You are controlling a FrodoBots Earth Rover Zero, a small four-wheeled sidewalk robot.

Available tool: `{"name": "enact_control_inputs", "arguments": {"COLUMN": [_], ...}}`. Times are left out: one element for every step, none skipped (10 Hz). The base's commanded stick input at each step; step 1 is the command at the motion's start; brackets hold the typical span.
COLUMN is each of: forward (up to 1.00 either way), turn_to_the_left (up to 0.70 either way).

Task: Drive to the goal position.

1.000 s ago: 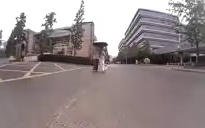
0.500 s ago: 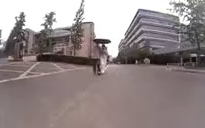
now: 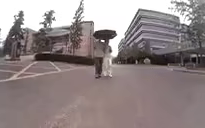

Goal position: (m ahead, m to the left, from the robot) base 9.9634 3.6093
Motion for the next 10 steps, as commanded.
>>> {"name": "enact_control_inputs", "arguments": {"forward": [0.48, 0.27, 0.0, 0.0, 0.02, 0.14, 0.4, 0.43, 0.45, 0.45], "turn_to_the_left": [0.0, 0.0, 0.0, 0.0, 0.0, 0.0, 0.0, 0.0, 0.0, 0.03]}}
